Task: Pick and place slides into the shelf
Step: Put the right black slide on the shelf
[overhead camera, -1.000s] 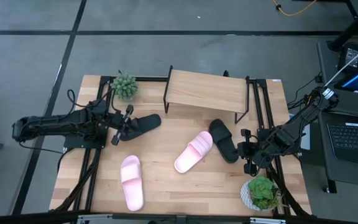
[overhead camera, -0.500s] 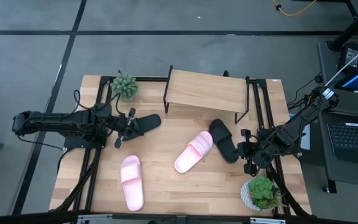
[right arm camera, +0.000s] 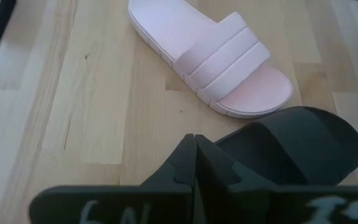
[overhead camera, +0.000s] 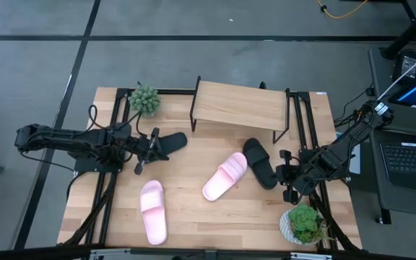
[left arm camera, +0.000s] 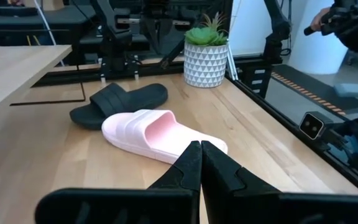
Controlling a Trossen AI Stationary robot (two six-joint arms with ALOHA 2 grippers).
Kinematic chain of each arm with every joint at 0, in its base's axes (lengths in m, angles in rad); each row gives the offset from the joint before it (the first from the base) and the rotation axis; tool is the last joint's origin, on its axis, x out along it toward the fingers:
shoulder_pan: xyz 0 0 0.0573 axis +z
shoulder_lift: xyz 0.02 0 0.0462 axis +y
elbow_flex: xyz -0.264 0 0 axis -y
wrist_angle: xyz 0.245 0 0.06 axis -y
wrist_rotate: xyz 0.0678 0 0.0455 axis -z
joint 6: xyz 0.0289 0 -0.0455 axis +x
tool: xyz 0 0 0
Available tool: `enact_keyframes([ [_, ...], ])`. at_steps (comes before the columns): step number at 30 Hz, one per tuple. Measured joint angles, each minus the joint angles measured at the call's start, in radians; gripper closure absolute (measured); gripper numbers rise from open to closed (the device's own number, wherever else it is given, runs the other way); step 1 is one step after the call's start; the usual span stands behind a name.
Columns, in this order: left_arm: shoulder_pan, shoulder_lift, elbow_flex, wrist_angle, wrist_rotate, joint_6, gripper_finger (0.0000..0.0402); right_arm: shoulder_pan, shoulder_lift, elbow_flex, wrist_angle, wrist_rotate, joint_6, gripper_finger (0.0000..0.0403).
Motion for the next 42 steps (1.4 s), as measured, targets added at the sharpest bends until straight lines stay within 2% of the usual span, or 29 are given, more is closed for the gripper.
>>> enact_keyframes([
  [21,-0.032,0.000,0.000,0.028,-0.031,0.000,0.0402,-0.001,0.000,0.000,0.005,0.001,-0.005,0.0389],
  [33,-0.031,0.005,0.001,0.031,-0.034,-0.008,0.0402,-0.040,0.000,0.000,0.015,0.002,-0.037,0.0387],
  [36,-0.031,0.005,0.001,0.031,-0.035,-0.020,0.0402,-0.048,0.000,0.000,0.024,0.003,-0.065,0.0371],
  [42,-0.031,0.005,0.001,0.031,-0.036,-0.023,0.0402,-0.081,0.000,0.000,0.023,0.003,-0.118,0.0301],
])
